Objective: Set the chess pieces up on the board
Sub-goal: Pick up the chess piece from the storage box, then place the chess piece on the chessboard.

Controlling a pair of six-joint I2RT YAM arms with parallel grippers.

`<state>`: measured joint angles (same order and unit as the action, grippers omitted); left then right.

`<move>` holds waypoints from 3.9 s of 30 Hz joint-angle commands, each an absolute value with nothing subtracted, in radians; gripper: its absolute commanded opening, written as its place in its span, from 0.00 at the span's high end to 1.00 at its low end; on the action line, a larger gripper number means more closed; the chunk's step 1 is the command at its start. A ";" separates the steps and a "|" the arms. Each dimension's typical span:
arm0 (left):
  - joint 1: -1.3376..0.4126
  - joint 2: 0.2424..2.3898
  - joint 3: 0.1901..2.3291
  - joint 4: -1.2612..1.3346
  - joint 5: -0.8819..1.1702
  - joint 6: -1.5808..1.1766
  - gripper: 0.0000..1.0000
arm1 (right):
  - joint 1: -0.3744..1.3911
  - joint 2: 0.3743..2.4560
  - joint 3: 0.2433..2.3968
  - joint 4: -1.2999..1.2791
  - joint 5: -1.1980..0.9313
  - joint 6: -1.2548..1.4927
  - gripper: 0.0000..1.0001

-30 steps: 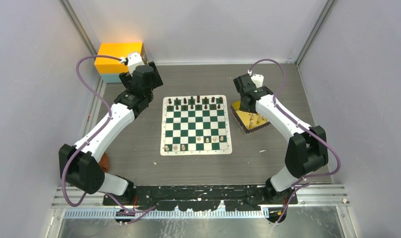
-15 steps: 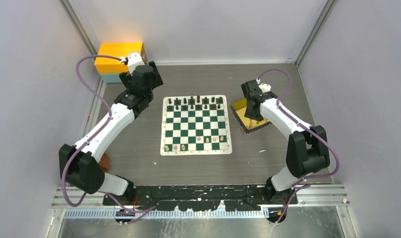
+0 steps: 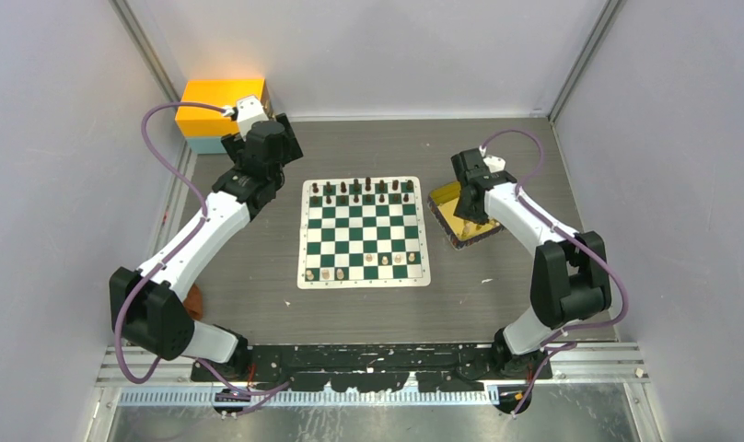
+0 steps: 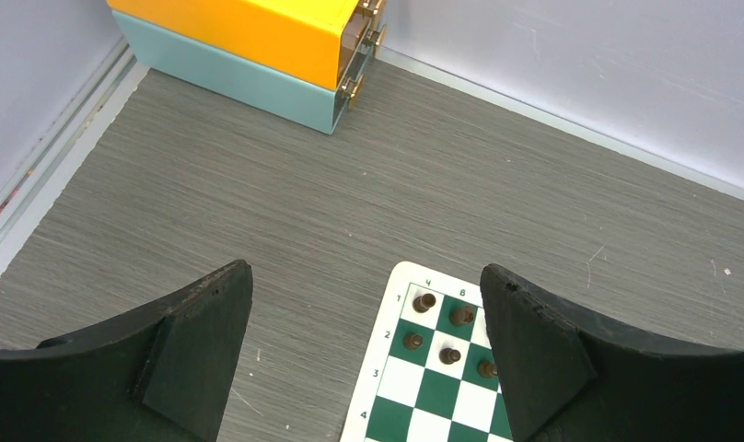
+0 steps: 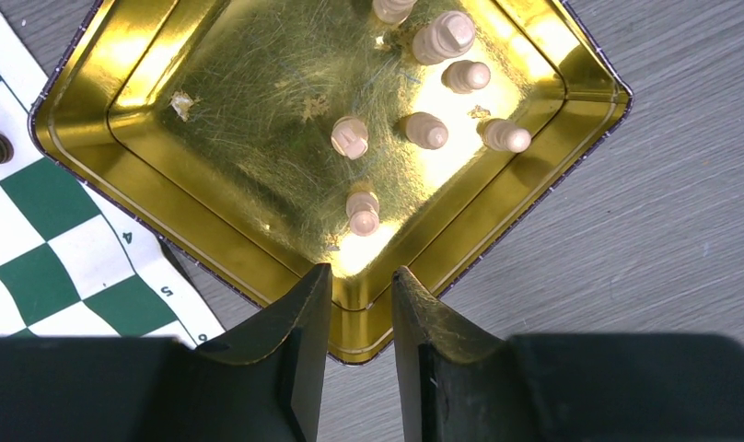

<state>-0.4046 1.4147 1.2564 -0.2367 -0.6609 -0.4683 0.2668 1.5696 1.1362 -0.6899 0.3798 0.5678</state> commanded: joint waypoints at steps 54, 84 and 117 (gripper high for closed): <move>-0.403 1.470 1.316 -0.191 -0.675 -0.429 0.06 | 0.197 1.702 1.107 -0.546 0.304 0.601 0.98; -0.403 1.429 1.295 -0.197 -0.666 -0.446 0.06 | 0.190 1.528 1.157 -0.513 0.225 0.588 1.00; -0.414 1.305 1.181 -0.264 -0.632 -0.517 0.08 | 0.820 1.347 1.022 -0.722 0.504 0.568 0.99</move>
<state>-0.4103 1.3388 1.1786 -0.2863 -0.6262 -0.5194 0.7898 1.3357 1.0313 -0.7578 0.4564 0.5232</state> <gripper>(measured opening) 0.921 0.237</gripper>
